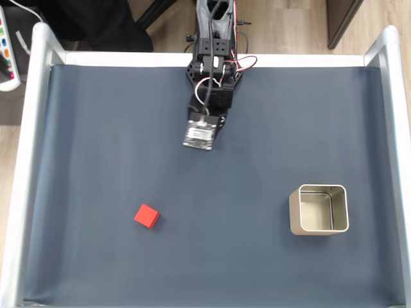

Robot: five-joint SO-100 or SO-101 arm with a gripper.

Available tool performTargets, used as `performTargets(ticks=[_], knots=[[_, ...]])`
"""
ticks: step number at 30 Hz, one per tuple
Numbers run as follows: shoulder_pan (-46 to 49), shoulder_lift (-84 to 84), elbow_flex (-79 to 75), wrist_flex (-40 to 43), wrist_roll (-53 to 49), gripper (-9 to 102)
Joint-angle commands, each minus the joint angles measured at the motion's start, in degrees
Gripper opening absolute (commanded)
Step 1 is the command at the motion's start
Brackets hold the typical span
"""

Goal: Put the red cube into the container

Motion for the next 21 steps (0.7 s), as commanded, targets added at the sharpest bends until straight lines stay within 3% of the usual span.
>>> performTargets(ticks=[1,11,21], knots=[[4.22,-4.39,-7.12,-4.83,0.88,0],[11.95,-15.29,-20.83,-2.46,-3.69,1],[15.56,-39.29,-45.26,3.25,-0.79,3]])
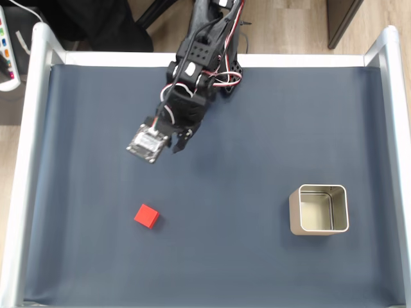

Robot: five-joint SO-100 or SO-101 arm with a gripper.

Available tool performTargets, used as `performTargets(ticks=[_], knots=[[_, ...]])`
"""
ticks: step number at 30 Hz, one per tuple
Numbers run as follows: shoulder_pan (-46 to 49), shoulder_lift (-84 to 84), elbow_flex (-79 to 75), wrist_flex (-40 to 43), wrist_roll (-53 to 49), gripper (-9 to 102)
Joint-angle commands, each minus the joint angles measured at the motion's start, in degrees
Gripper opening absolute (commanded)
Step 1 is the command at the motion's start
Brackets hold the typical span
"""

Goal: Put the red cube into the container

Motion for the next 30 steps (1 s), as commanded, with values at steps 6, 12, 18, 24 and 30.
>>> performTargets(ticks=[6,12,18,24,30], knots=[[0.62,-13.80,-15.12,-2.64,2.46,8],[3.60,-21.88,-16.00,-12.48,0.18,16],[5.27,-27.25,-15.21,-18.37,-1.05,21],[5.80,-31.90,-14.24,-28.21,-3.52,26],[5.54,-35.86,-14.24,-35.24,-5.89,28]])
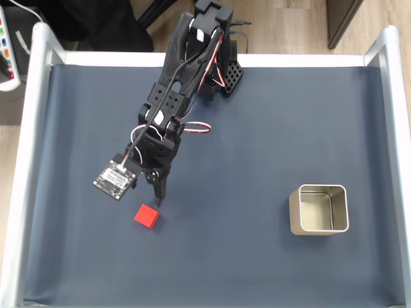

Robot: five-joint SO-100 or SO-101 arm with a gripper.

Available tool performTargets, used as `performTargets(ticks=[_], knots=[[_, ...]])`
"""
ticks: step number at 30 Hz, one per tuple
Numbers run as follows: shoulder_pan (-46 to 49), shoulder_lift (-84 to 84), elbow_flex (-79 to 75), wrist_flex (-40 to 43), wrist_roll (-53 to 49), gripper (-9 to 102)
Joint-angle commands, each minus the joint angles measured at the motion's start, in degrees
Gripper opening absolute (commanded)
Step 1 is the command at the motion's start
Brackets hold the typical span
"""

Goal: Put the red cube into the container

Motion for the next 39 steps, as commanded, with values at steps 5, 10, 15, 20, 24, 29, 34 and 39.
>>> performTargets(ticks=[5,10,15,20,24,29,34,39], knots=[[-0.62,-2.99,0.09,-8.17,-3.52,29],[-1.14,-5.62,0.18,-10.99,-4.92,29],[-1.76,-8.00,0.18,-13.97,-5.01,29],[-2.99,-9.67,0.70,-15.82,-4.92,29],[-3.25,-10.81,0.97,-16.88,-4.75,29],[-2.37,-12.66,0.97,-19.16,-5.62,29],[-1.76,-14.59,0.97,-21.45,-6.06,29],[-2.02,-16.00,0.44,-22.59,-5.45,29]])
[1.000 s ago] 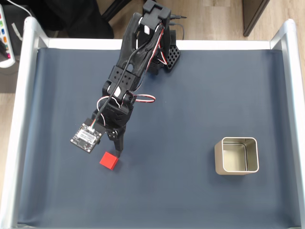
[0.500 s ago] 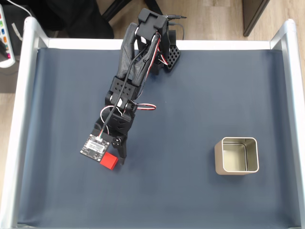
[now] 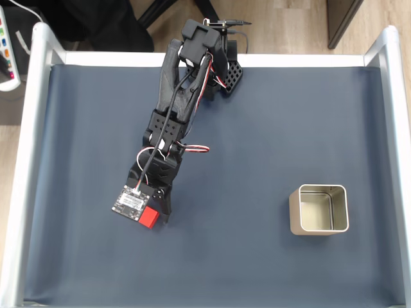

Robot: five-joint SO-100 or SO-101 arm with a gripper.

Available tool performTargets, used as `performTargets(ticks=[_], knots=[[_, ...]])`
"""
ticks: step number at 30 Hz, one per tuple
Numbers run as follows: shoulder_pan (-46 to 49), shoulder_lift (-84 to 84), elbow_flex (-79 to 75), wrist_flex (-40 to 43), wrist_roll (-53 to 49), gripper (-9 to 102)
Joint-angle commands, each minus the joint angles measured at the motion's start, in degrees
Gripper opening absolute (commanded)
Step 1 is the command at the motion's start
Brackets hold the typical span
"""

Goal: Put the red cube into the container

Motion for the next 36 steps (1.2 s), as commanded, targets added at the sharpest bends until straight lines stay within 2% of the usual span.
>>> performTargets(ticks=[1,13,26,36], knots=[[0.35,0.18,-1.23,-1.41,0.62,29],[0.26,-0.35,-2.02,-4.04,2.81,27],[0.79,0.26,-2.72,-3.96,2.11,0],[1.32,4.22,-3.34,-3.08,5.98,0]])
